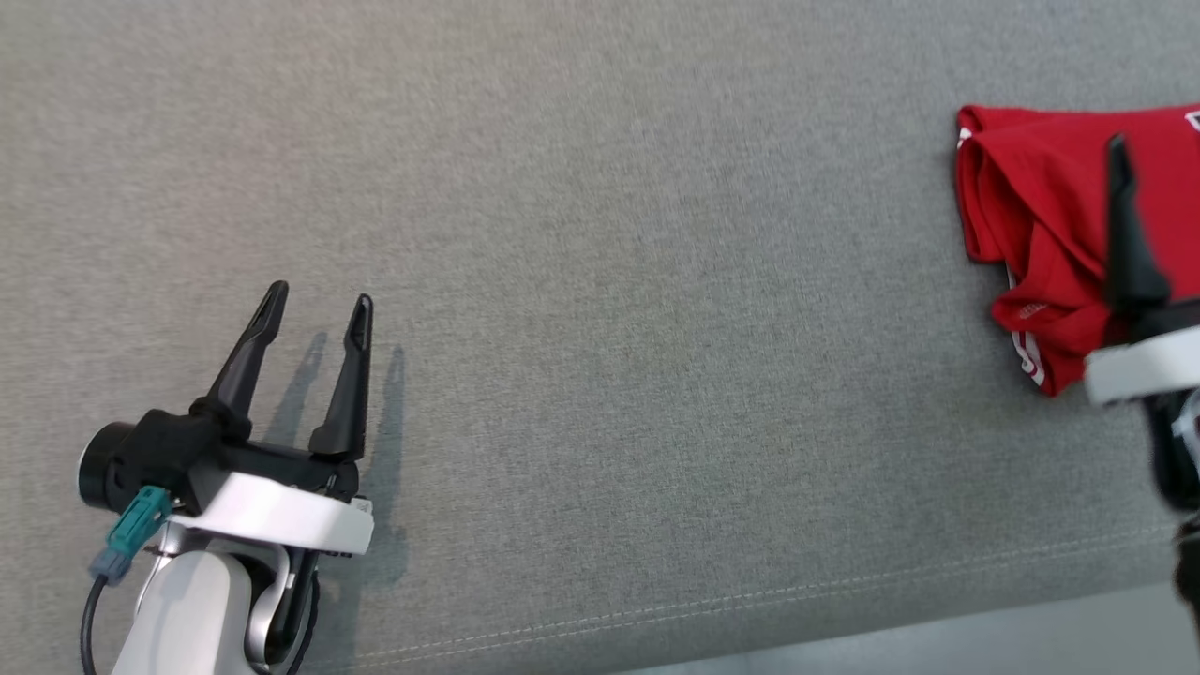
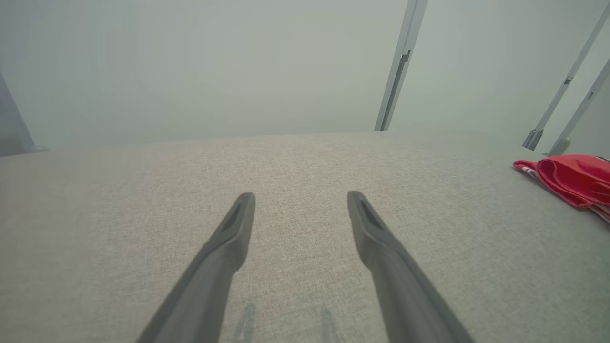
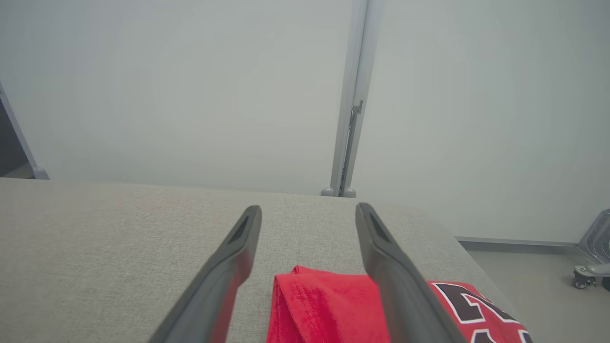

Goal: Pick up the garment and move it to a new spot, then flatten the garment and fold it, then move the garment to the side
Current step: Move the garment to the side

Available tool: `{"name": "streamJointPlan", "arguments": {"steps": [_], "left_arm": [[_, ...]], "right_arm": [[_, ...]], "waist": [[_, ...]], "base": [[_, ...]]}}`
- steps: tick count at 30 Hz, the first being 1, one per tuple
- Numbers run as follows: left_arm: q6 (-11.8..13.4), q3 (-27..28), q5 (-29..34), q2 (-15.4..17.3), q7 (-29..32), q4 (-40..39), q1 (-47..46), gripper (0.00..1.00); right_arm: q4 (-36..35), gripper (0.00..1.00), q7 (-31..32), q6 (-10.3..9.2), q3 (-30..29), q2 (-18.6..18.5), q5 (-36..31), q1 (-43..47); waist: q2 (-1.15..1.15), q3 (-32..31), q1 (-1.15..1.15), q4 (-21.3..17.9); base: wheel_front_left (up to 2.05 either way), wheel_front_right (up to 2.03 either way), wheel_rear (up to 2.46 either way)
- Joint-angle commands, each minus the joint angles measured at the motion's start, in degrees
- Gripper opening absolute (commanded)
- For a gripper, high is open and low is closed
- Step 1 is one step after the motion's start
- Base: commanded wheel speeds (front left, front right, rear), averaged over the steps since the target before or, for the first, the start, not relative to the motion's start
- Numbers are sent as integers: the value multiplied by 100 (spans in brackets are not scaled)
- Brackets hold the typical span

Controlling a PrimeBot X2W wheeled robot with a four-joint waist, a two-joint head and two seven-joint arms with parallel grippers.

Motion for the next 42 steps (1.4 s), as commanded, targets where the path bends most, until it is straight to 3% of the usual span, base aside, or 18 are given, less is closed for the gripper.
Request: {"name": "streamJointPlan", "arguments": {"steps": [1, 7, 13, 26, 42], "left_arm": [[57, 219, -73, 124, -1, -141, 30, 100], [152, 340, -160, 147, -31, -75, 243, 100], [191, 475, -320, 96, -103, 65, 577, 100], [115, 537, -335, 109, -188, 452, 1350, 100], [44, 478, -246, 203, -202, 694, 1294, 100]], "right_arm": [[-315, 100, -57, -1, 36, 11, -98, 248], [-994, 100, -57, -1, 19, 611, -316, 1083], [-939, 100, -57, -1, -82, 989, -473, 1777], [-900, 100, -58, -1, -155, 1239, -729, 2893], [-1078, 100, -22, -1, -313, 1364, -815, 3189]], "waist": [[0, -243, 0, 116], [0, -692, 0, 335], [0, -1235, 0, 431], [0, -2266, 0, 533], [0, -2436, 0, 641]], "base": [[0, 0, 0], [0, 0, 0], [0, 0, 0], [0, 0, 0], [0, 0, 0]]}}
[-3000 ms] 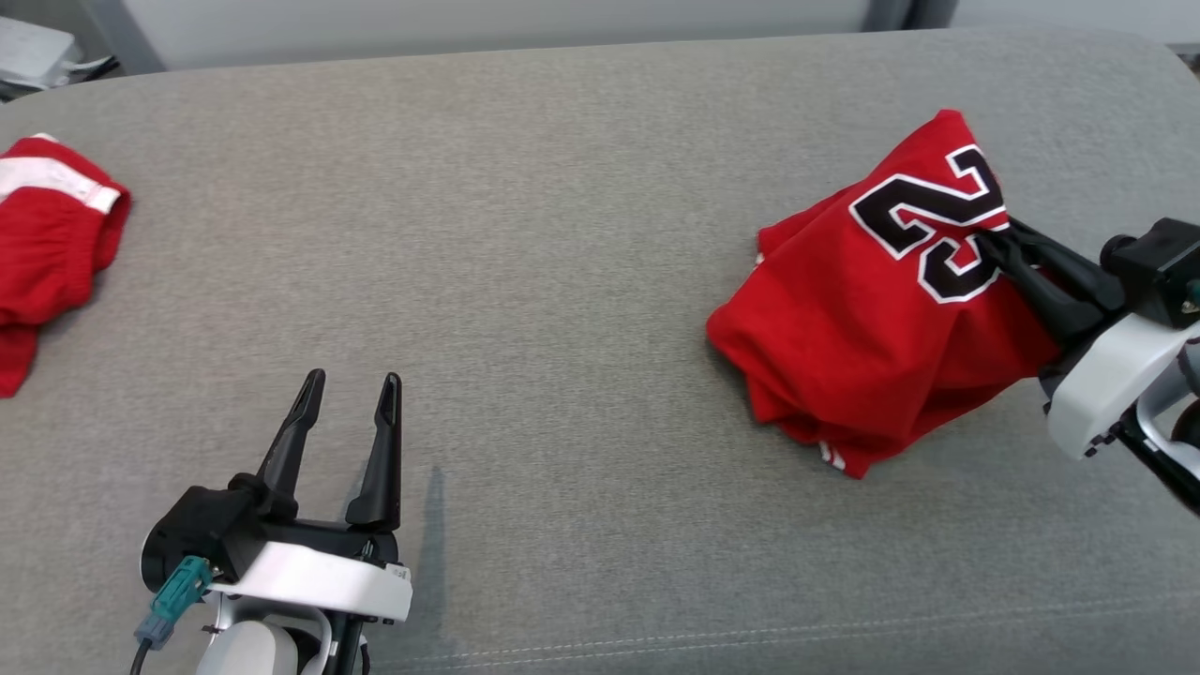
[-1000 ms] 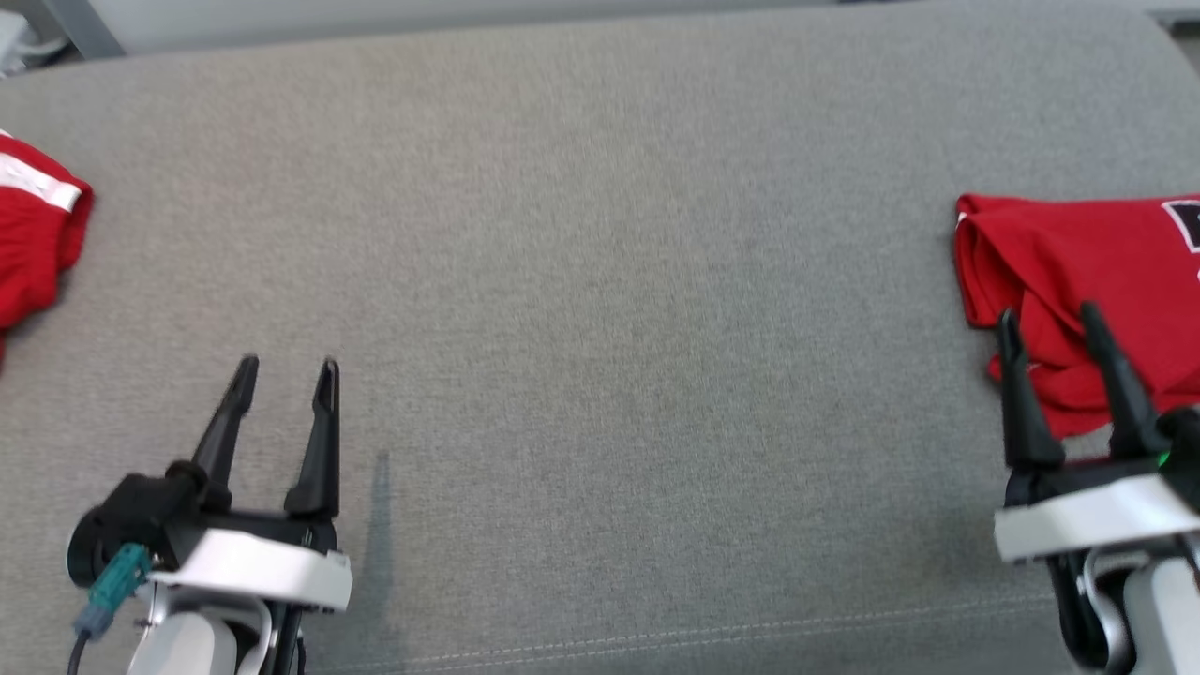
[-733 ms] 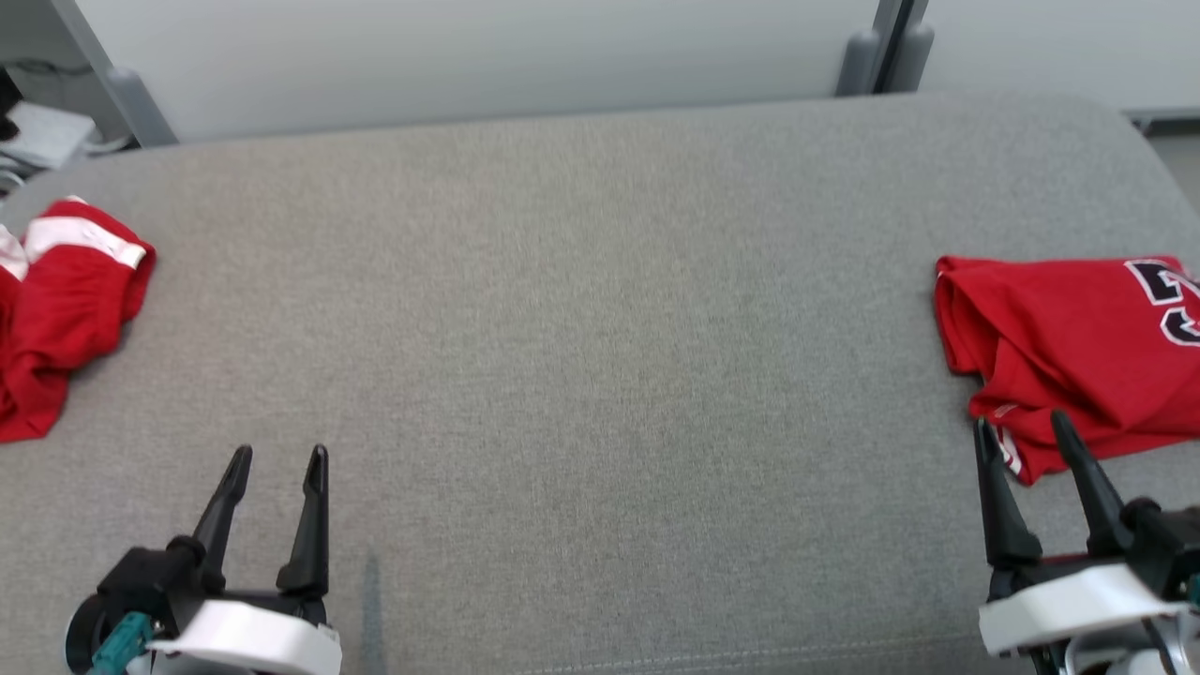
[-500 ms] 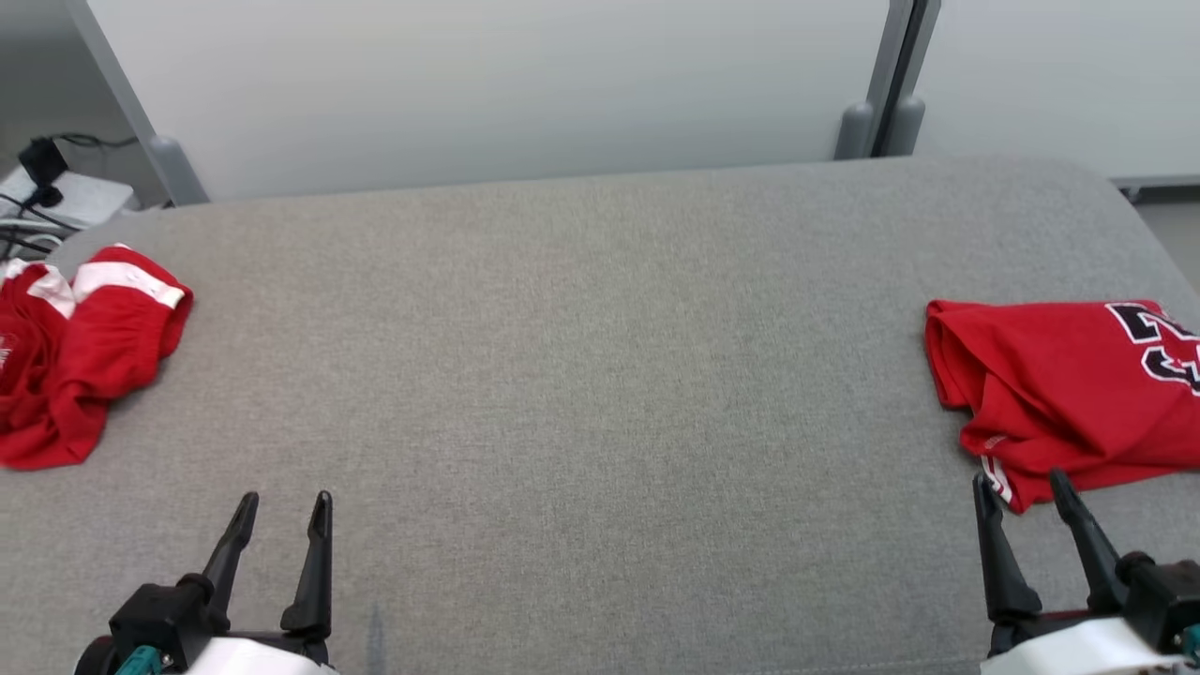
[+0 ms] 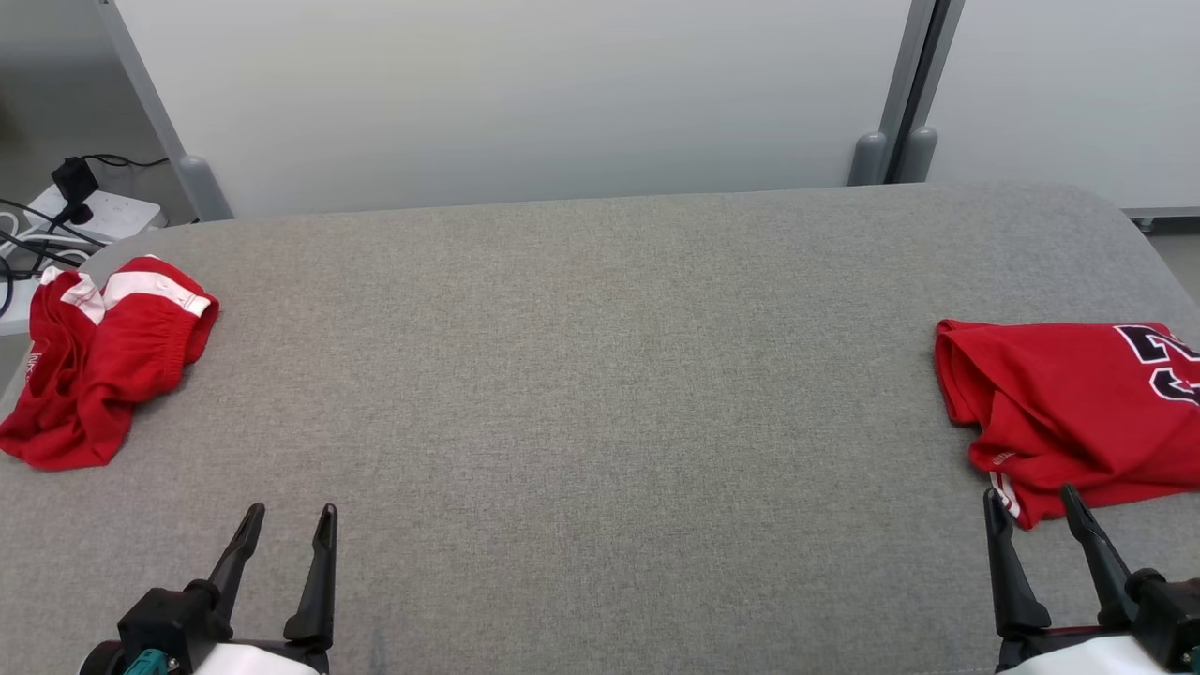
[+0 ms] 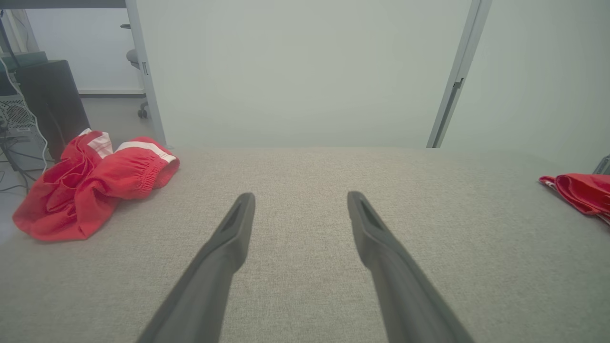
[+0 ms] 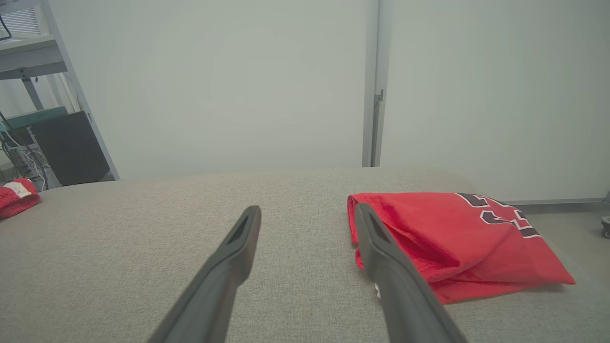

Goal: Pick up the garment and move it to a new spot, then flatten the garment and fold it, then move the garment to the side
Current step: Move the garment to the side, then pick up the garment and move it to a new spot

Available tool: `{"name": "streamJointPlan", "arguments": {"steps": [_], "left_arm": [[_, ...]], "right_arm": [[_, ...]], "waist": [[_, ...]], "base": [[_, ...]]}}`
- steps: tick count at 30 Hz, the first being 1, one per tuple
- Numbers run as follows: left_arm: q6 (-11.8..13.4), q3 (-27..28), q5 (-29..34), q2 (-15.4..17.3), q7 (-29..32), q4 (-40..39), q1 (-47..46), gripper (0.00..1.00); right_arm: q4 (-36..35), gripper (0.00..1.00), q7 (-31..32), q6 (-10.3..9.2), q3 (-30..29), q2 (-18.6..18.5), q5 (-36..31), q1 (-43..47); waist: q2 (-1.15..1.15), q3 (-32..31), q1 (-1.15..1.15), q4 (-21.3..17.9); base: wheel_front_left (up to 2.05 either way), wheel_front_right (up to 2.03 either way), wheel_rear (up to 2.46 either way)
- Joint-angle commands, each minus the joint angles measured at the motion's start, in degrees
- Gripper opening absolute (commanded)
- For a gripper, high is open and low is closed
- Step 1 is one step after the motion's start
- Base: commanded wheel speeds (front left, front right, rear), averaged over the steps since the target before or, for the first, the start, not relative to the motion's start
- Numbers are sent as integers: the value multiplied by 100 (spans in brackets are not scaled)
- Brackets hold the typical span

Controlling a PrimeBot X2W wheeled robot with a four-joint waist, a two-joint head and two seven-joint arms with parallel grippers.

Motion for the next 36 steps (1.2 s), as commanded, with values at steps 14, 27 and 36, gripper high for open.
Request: {"name": "streamJointPlan", "arguments": {"steps": [14, 27, 36], "left_arm": [[9, 186, 48, 82, -76, -123, -323, 100], [131, 383, 16, -21, -76, -318, -257, 100], [90, 459, -20, -145, -76, -278, -221, 100]], "right_arm": [[-229, 100, 10, -1, 40, -33, -37, -99], [-305, 100, 112, -1, 439, -99, 26, -285], [-311, 100, 116, -1, 456, -86, 39, -275]], "waist": [[0, 38, 0, 194], [0, 112, 0, 1504], [0, 126, 0, 2147]], "base": [[0, 0, 0], [0, 0, 0], [0, 0, 0]]}}
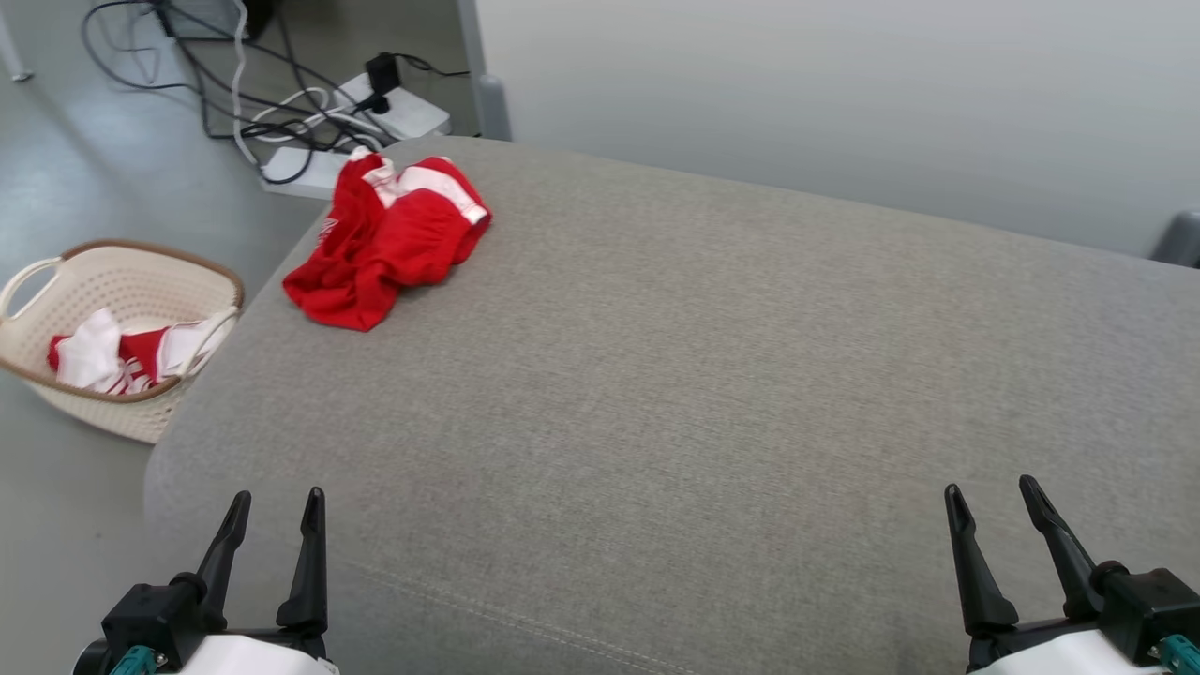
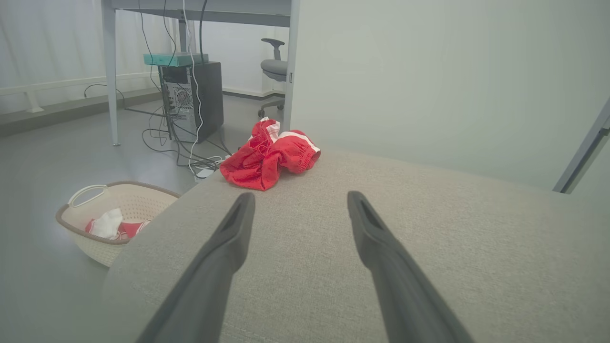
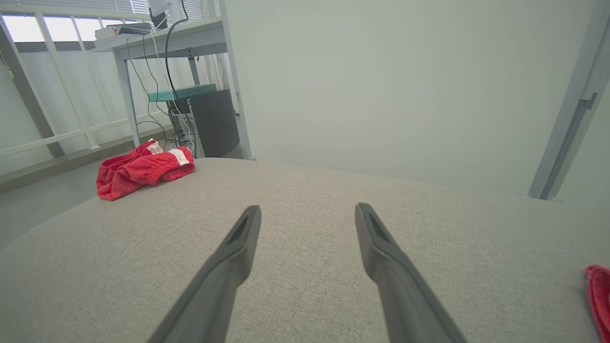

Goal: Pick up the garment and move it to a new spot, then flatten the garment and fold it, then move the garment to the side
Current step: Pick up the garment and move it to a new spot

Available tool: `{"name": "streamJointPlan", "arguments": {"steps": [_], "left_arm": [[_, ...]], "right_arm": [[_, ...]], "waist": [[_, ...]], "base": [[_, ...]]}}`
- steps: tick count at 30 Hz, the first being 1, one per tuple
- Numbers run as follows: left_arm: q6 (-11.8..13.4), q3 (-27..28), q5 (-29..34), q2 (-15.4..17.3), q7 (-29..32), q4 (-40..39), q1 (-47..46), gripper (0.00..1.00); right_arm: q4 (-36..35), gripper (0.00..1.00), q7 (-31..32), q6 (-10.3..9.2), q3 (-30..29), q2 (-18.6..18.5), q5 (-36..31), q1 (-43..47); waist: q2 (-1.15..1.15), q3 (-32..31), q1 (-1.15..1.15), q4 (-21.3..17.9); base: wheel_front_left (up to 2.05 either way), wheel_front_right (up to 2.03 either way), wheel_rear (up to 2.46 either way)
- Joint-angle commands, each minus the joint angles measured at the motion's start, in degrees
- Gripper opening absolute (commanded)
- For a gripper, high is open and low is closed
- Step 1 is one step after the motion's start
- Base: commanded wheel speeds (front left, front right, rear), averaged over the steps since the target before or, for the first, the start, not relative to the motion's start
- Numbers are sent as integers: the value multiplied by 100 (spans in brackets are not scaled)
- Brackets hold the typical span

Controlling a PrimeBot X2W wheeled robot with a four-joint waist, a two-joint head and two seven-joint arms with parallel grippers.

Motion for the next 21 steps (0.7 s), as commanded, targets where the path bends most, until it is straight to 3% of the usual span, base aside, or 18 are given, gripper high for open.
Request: {"name": "streamJointPlan", "arguments": {"steps": [1, 21], "left_arm": [[6, 209, -19, 63, -75, -106, -218, 100], [-99, 276, 80, 27, -75, -328, -607, 100]], "right_arm": [[-146, 100, 5, -1, 105, -68, 35, -233], [-132, 100, -8, -1, 231, -80, 98, -254]], "waist": [[0, 9, 0, 163], [0, 48, 0, 220]], "base": [[0, 0, 0], [0, 0, 0]]}}
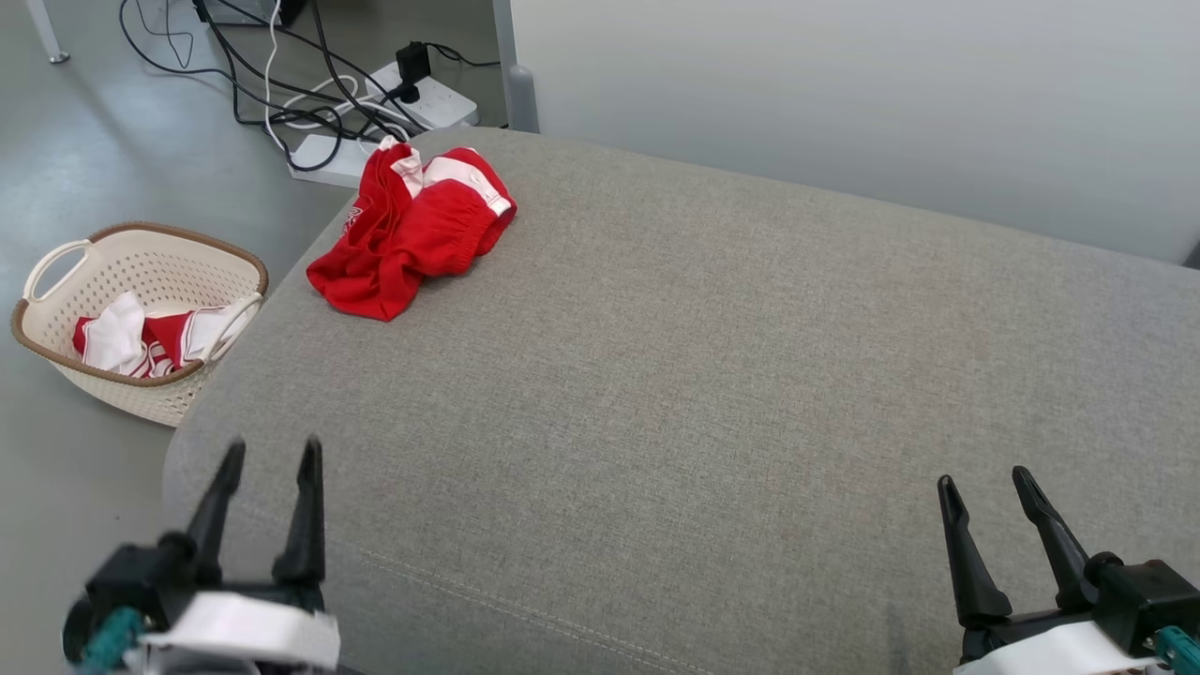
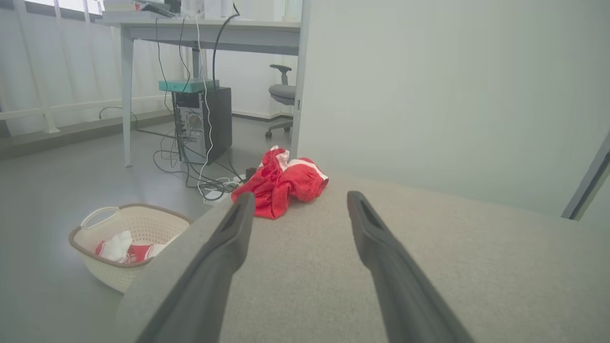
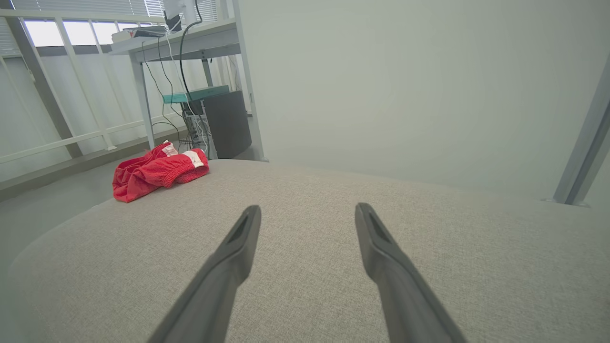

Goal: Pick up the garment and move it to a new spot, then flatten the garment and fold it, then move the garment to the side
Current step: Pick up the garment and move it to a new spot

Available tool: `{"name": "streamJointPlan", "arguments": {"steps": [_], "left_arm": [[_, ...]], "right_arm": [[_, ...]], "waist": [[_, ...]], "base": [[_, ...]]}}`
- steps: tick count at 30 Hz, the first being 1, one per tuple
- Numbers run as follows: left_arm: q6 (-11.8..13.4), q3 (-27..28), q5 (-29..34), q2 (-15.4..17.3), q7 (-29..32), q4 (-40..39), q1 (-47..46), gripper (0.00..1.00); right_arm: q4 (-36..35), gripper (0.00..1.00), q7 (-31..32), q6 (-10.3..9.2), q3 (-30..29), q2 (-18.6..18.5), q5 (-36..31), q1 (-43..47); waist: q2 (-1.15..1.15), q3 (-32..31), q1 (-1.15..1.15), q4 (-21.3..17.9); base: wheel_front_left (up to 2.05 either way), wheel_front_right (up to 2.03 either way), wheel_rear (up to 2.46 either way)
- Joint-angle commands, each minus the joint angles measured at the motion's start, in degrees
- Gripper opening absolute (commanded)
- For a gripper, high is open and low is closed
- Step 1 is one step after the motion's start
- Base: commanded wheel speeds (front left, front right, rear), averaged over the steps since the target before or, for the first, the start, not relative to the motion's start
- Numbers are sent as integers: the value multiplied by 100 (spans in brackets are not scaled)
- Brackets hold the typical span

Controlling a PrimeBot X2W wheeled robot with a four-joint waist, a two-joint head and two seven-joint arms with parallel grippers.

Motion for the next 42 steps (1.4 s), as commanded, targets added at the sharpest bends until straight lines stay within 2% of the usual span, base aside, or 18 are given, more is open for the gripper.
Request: {"name": "streamJointPlan", "arguments": {"steps": [1, 6, 8, 11, 15, 16, 22, 23, 26, 30, 35, 42], "left_arm": [[-16, 243, 26, 97, -70, -299, -496, 100], [12, 397, 30, 466, 252, -1180, -1357, 100], [-45, 428, -92, 653, 576, -1483, -1889, 100], [-138, 449, -276, 1031, 1192, -1431, -2745, 100], [-239, 447, -690, 1449, 1982, -353, -3783, 100], [-239, 447, -690, 1449, 1982, -353, -3783, 100], [-257, 645, -1129, 1894, 2725, 1717, -4749, 100], [-239, 708, -1160, 2084, 2887, 2315, -4957, 100], [-151, 811, -1194, 2331, 3055, 3018, -5183, 100], [-59, 912, -1204, 2641, 3144, 3666, -5374, 100], [-112, 1017, -1270, 3001, 3111, 4144, -5467, 100], [-181, 1088, -1364, 3269, 2965, 4668, -5523, 100]], "right_arm": [[-144, 100, -14, -1, 145, -83, 18, -167], [-254, 100, 19, -1, 154, -103, -16, -249], [-318, 100, 33, -1, 156, -121, -32, -282], [-402, 100, 73, -1, 138, -133, -34, -348], [-440, 100, 96, -1, 149, -157, -35, -416], [-440, 100, 96, -1, 149, -157, -35, -416], [-525, 100, 111, -1, 211, -238, -49, -553], [-564, 100, 123, -1, 226, -288, -42, -612], [-637, 100, 140, -1, 234, -344, -47, -709], [-728, 100, 143, -1, 247, -415, -27, -865], [-841, 100, 139, -1, 238, -510, -13, -1016], [-959, 100, 158, -1, 189, -589, -23, -1102]], "waist": [[0, 30, 0, -8], [0, 235, 0, -132], [0, 354, 0, -224], [0, 563, 0, -422], [0, 773, 0, -776], [0, 773, 0, -776], [0, 1187, 0, -1394], [0, 1376, 0, -1586], [0, 1684, 0, -1825], [0, 2087, 0, -2055], [0, 2515, 0, -2211], [0, 2885, 0, -2241]], "base": [[0, 0, 0], [0, 0, 0], [0, 0, 0], [0, 0, 0], [0, 0, 0], [0, 0, 0], [0, 0, 0], [0, 0, 0], [0, 0, 0], [0, 0, 0], [0, 0, 0], [0, 0, 0]]}}
